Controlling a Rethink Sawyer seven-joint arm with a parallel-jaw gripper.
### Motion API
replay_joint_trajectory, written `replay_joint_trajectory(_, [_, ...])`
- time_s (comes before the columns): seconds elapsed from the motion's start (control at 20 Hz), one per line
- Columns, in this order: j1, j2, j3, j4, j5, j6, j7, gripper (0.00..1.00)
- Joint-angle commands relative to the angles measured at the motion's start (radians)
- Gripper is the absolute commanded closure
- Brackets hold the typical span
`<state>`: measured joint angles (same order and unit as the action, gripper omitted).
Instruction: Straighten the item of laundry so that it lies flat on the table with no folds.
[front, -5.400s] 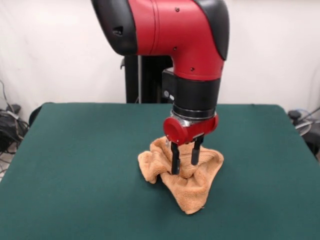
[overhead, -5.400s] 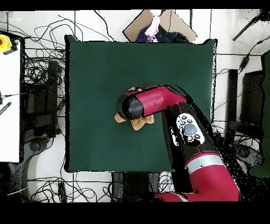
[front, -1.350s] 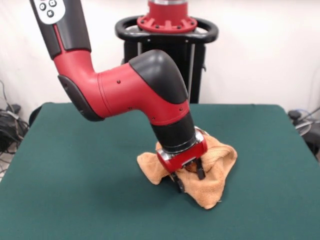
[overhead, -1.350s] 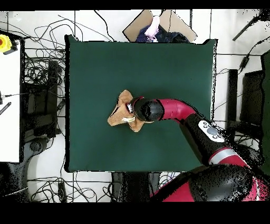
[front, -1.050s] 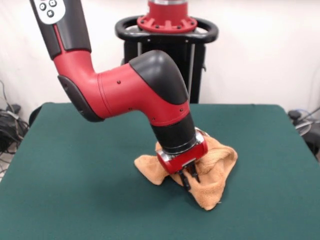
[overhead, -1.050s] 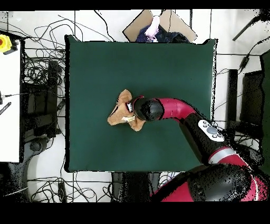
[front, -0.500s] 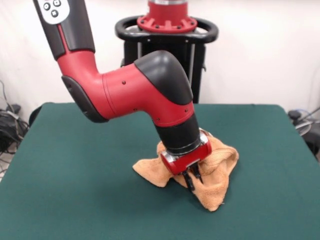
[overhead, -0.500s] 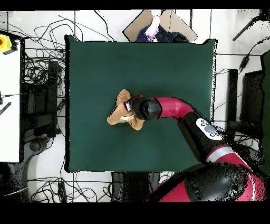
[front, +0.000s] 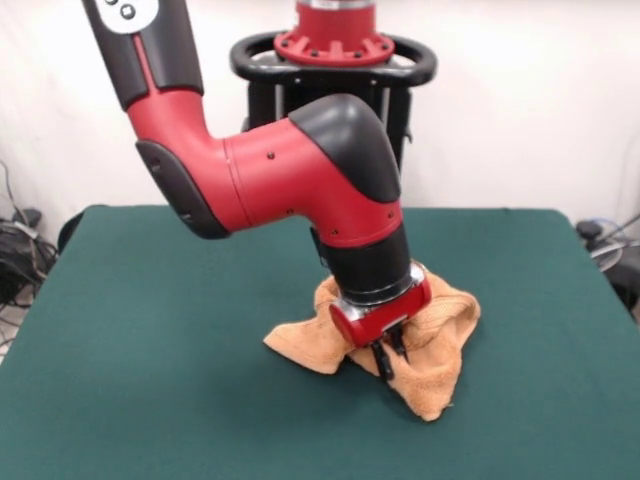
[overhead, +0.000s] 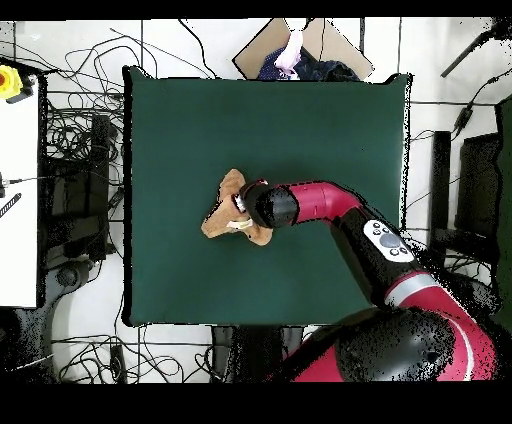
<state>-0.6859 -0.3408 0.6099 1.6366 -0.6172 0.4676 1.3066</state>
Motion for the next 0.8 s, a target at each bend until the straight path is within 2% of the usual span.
replay_joint_trajectory(0.05, [0.043,-0.013,-0.023,-0.069,-0.093,-0.047,-0.013,1.00])
replay_joint_trajectory(0.25, [0.043,-0.055,-0.026,-0.058,-0.104,-0.029,-0.003,1.00])
replay_joint_trajectory(0.6, [-0.005,-0.202,0.033,0.041,0.008,0.103,-0.003,1.00])
replay_joint_trajectory(0.8, [-0.008,-0.286,0.027,0.079,0.049,0.141,0.014,1.00])
